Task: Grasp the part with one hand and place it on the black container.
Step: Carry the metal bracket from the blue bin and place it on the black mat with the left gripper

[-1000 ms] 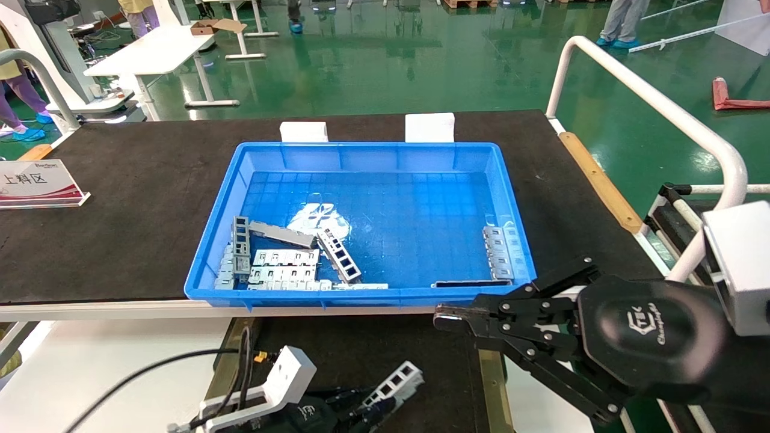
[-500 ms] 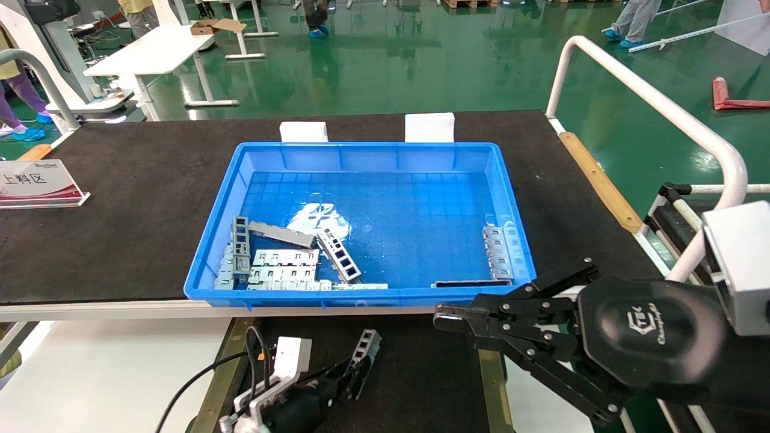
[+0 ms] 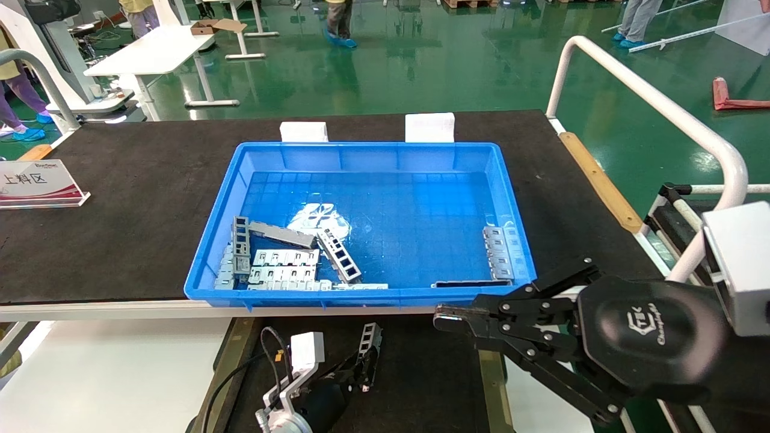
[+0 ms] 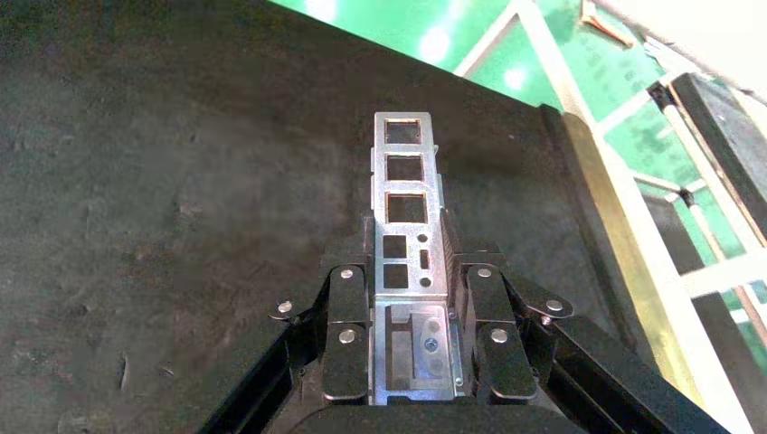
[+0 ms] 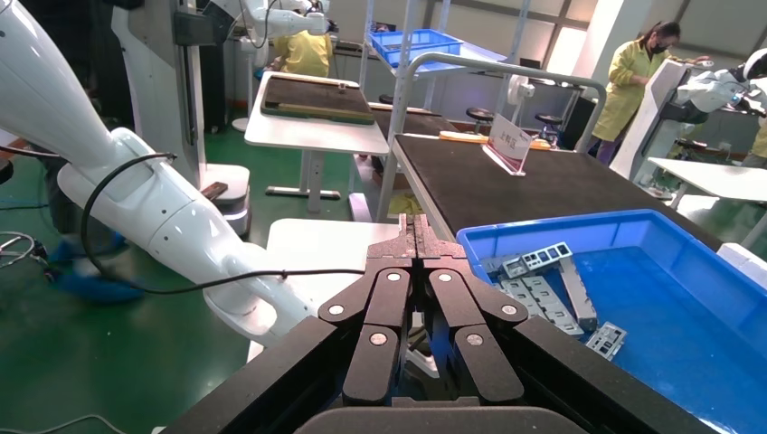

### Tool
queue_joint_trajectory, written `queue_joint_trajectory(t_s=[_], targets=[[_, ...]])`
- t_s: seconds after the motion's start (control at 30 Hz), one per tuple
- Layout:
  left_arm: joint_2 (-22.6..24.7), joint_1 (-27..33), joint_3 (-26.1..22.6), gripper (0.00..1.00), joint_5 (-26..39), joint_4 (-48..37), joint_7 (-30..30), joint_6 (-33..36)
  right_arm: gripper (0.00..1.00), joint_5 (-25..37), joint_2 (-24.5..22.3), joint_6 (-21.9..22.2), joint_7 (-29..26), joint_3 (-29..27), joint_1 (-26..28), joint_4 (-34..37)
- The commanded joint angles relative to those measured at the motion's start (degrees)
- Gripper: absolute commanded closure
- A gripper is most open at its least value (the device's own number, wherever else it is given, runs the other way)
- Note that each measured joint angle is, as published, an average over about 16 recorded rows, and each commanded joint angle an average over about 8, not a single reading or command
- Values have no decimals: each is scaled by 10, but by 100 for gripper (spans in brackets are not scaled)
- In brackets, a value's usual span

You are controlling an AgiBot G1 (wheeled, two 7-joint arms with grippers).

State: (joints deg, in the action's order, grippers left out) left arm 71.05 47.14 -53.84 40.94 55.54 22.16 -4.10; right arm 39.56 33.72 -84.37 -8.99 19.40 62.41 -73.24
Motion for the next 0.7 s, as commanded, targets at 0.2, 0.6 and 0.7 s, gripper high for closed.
queue_joint_trajectory(t_s=[0.2, 0.6, 0.7], targets=[[20, 1, 0, 98, -3, -25, 3, -13, 100, 0, 0, 0, 0, 0, 0, 0], [34, 1, 7, 0, -4, -45, 8, -5, 1, 0, 0, 0, 0, 0, 0, 0], [36, 0, 8, 0, -5, -47, 9, -6, 0, 0, 0, 0, 0, 0, 0, 0]])
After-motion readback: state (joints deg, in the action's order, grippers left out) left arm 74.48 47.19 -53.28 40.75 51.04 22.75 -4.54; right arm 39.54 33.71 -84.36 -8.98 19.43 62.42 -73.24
